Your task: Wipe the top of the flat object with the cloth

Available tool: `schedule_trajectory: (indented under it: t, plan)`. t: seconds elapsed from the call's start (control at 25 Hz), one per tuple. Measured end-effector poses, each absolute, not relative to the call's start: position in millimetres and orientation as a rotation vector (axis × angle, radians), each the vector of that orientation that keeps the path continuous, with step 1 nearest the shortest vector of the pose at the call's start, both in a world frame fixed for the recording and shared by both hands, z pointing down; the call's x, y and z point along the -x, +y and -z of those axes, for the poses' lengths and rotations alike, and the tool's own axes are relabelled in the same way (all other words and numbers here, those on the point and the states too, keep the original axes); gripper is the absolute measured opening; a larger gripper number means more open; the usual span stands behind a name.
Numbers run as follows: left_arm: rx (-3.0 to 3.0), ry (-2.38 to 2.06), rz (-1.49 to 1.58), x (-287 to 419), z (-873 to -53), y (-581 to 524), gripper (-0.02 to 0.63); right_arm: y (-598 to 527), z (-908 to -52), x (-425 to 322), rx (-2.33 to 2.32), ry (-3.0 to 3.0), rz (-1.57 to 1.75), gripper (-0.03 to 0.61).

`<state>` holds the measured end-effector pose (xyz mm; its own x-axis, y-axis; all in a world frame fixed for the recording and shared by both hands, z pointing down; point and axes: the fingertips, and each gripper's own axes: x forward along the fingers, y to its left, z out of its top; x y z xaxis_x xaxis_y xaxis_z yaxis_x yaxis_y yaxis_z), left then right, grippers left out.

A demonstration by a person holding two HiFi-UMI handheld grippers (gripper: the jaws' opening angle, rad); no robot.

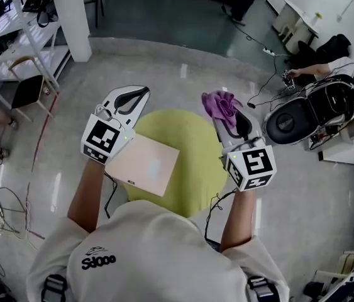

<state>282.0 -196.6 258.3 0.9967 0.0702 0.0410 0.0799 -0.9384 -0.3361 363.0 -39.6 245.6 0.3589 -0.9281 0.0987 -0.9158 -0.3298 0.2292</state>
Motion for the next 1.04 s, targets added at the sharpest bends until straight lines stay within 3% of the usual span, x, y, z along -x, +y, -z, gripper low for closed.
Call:
schedule_trajectory:
  t: [1.04]
  plan:
    - [2.799, -0.182, 0.110, -274, -277, -163, 0.006, -22, -261, -352, -2.340, -1.671, 0.007, 0.153]
